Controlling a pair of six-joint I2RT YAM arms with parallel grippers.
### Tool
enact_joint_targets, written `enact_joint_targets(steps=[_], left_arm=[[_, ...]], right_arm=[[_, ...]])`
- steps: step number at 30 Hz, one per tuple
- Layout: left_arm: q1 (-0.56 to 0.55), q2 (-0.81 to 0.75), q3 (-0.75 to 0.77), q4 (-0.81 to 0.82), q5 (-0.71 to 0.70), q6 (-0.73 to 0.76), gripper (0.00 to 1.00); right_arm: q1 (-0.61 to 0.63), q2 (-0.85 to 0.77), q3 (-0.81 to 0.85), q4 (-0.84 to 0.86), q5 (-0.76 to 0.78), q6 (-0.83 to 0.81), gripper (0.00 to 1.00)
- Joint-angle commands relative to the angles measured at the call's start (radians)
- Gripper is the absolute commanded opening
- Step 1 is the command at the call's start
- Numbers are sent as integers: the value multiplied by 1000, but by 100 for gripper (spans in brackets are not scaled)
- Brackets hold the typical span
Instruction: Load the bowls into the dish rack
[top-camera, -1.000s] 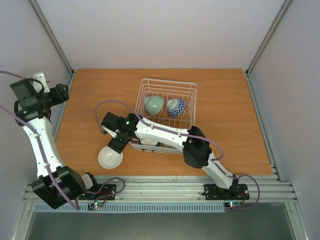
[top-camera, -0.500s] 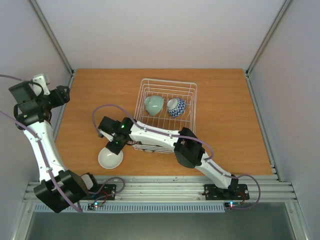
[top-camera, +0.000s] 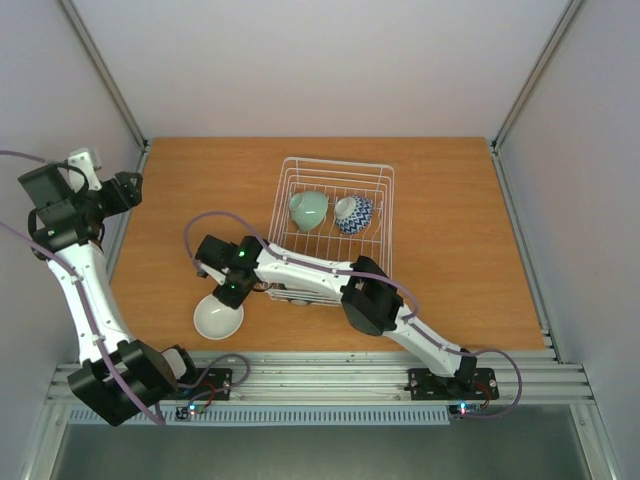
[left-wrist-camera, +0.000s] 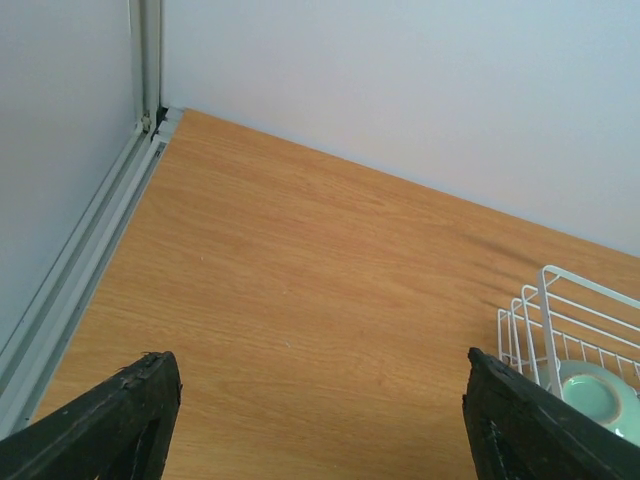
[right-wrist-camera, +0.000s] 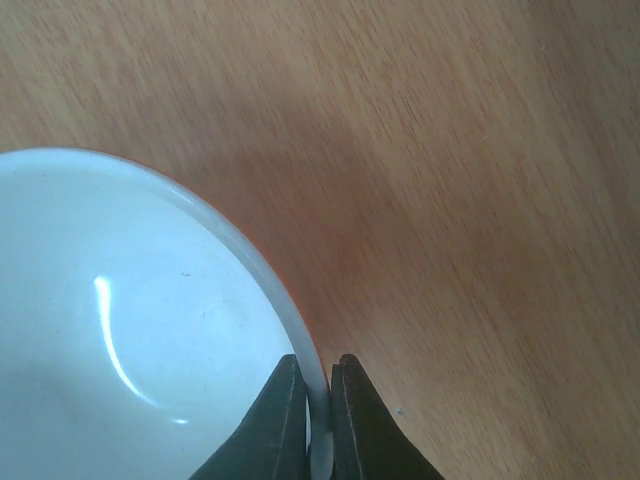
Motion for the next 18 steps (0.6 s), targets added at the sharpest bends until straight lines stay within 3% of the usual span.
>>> enact_joint_targets(steps=[1,13,18], left_arm=[[6,-36,9,23,27,-14,77],[6,-95,12,14,50,-31,78],[6,-110,9,2,82,-19,87]], right_arm=[[1,57,41,-84,39,-12,1],[2,-35,69,-46,174,-51,1],[-27,-111,71,-8,172,-60,1]])
